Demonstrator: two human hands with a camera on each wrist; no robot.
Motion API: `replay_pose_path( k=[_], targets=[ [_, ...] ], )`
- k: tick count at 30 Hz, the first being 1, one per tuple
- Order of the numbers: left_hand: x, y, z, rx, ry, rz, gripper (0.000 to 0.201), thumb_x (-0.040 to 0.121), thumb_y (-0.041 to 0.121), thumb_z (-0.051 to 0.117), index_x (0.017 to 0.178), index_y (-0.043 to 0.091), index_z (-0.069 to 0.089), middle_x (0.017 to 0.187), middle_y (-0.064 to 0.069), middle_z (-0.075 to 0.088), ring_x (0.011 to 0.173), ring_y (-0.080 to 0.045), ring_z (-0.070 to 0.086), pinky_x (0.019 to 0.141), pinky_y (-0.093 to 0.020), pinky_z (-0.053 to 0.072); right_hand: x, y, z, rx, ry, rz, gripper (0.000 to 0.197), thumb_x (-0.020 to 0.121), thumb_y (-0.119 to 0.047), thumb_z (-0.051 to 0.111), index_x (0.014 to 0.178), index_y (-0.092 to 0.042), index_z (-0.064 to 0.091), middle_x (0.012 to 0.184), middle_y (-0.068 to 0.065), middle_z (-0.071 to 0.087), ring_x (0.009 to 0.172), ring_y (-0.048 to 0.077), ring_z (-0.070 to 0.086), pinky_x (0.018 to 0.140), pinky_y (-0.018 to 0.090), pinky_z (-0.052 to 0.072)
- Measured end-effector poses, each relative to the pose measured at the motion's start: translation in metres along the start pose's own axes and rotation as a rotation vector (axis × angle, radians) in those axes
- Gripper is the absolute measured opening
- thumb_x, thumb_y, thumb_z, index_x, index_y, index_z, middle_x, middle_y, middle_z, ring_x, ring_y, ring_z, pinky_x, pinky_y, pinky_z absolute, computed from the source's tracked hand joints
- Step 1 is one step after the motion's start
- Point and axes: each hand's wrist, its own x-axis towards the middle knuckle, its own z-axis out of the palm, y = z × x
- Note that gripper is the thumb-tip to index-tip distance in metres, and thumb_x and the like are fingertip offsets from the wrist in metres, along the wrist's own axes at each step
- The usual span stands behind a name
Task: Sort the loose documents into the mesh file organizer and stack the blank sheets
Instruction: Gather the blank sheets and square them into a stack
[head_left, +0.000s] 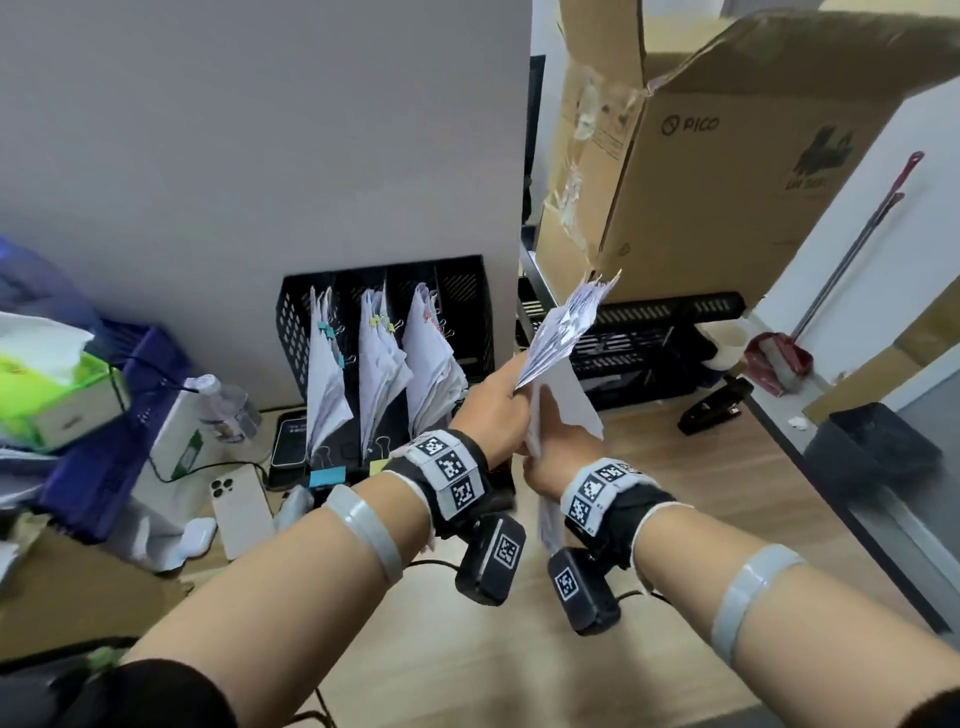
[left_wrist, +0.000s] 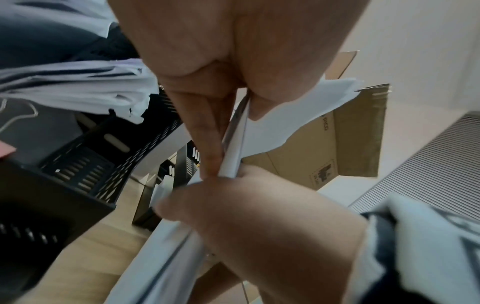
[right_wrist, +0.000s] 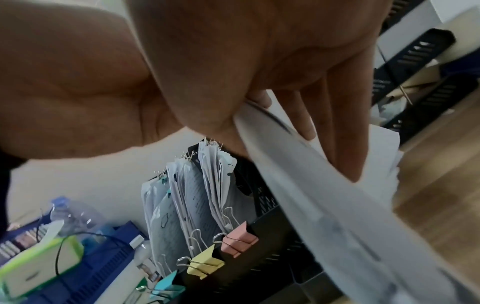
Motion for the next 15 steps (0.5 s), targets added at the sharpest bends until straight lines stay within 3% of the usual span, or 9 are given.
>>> replay_pose_path(
  k=[2,4,7,10,13,15],
  targets=[
    [-0.007,0.004,-0.008,-0.078,-0.012,0.009,0.057,0.091,0.011,0.038,0.135,0.046,0.049,0.097,0.000,0.068,0.091,-0.024,0.070,0.080,-0.046,0.063,-0.007,-0.007,-0.008,-0.005,0.036,-0.012,0.096,0.086,-0.017,0.050,0.150,-0.031,-0.020,0.087,0.007,0.057,0.073,0.027,0.055,0.065,0.031,0.045],
    [-0.011,0.005,-0.018,-0.262,-0.035,-0.019,0.050,0.091,0.019,0.053,0.136,0.041,0.049,0.114,-0.006,0.069,0.103,-0.028,0.070,0.084,-0.051,0.062,-0.011,-0.012,-0.012,0.033,0.101,-0.042,0.090,0.088,-0.011,0.046,0.152,-0.033,-0.013,0.090,0.009,0.058,0.073,0.028,0.057,0.064,0.031,0.046],
    [-0.015,-0.003,-0.038,-0.371,-0.129,-0.043,0.055,0.095,0.029,0.068,0.145,0.031,0.046,0.130,-0.005,0.065,0.114,-0.021,0.069,0.094,-0.042,0.059,-0.013,-0.016,-0.018,0.128,0.179,-0.055,0.061,0.094,-0.017,0.046,0.150,-0.023,0.021,0.102,0.015,0.066,0.087,0.034,0.065,0.072,0.034,0.051],
    [-0.014,-0.021,-0.056,-0.420,-0.114,-0.137,0.041,0.100,0.034,0.060,0.138,0.021,0.055,0.133,-0.008,0.064,0.120,-0.020,0.065,0.103,-0.042,0.053,-0.016,-0.017,-0.019,0.291,0.169,-0.035,0.035,0.095,-0.016,0.048,0.128,-0.005,0.052,0.114,0.020,0.065,0.103,0.037,0.063,0.083,0.031,0.049],
    [-0.004,-0.042,-0.062,-0.434,-0.067,-0.275,0.031,0.104,0.026,0.052,0.131,0.014,0.060,0.132,-0.011,0.064,0.115,-0.020,0.064,0.109,-0.046,0.047,-0.022,-0.017,-0.018,0.335,0.138,-0.045,0.031,0.096,-0.018,0.049,0.119,-0.001,0.059,0.116,0.019,0.066,0.108,0.035,0.062,0.086,0.028,0.048],
    [0.004,-0.055,-0.060,-0.436,-0.076,-0.332,0.033,0.103,0.019,0.050,0.135,0.012,0.057,0.125,-0.009,0.066,0.112,-0.022,0.064,0.108,-0.046,0.049,-0.024,-0.017,-0.019,0.348,0.088,-0.082,0.032,0.096,-0.019,0.049,0.119,0.000,0.059,0.118,0.020,0.065,0.110,0.035,0.061,0.092,0.034,0.049]
  ],
)
